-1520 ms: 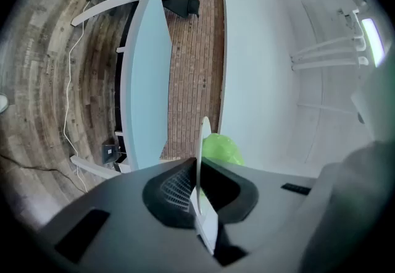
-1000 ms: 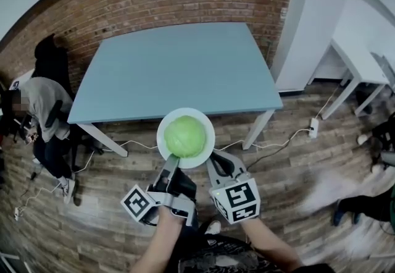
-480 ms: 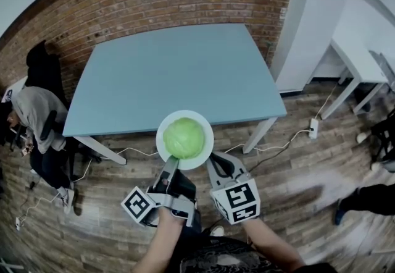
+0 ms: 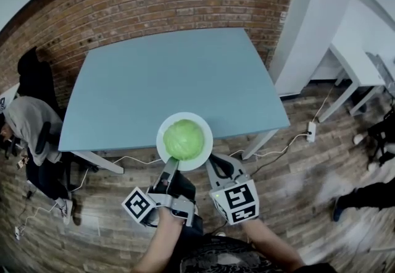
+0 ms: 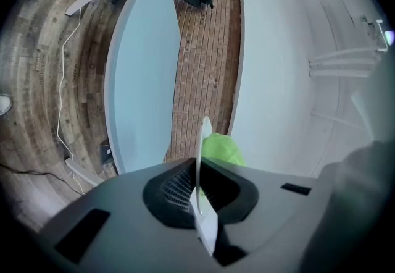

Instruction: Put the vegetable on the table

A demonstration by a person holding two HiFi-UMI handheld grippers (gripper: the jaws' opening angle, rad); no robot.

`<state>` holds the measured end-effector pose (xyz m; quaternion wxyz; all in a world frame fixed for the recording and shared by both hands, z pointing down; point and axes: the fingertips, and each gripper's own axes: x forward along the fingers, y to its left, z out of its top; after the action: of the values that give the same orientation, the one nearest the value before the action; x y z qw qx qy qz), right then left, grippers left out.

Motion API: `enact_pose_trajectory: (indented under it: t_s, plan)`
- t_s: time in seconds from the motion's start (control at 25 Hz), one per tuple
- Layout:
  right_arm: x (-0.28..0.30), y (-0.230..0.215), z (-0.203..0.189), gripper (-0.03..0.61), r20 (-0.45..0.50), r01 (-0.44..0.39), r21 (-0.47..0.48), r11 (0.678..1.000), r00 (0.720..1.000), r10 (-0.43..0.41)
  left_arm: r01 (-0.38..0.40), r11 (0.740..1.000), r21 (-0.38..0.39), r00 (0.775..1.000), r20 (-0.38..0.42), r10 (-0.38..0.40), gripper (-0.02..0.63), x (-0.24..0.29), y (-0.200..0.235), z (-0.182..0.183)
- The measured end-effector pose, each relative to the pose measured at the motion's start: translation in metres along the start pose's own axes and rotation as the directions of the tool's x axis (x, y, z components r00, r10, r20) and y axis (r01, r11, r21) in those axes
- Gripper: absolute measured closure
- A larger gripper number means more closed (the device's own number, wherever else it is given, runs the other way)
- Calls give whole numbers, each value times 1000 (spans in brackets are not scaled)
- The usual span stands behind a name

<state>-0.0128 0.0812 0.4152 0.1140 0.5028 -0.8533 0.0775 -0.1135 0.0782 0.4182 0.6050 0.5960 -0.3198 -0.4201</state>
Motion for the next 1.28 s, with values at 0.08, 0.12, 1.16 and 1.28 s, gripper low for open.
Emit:
enact_pose_trajectory:
  t_s: [0.08, 0.12, 1.16, 1.28]
  plan:
    - [11, -2, 3, 569, -6, 5, 1, 1000, 1000, -5, 0, 1000, -6, 1000, -5, 0, 603, 9, 0, 8]
    - [17, -2, 4, 569, -13, 7, 1, 1000, 1000, -7, -3, 1000, -9, 1000, -9, 3, 603, 13, 0, 13]
    - [111, 0, 31, 569, -44, 81, -6, 997, 996, -81, -21, 999, -49, 996, -86, 17, 601, 70, 8, 97]
    - [113, -6, 36, 569, -35, 84, -3, 996, 996, -84, -20, 999, -49, 996, -87, 16, 601, 77, 8, 97]
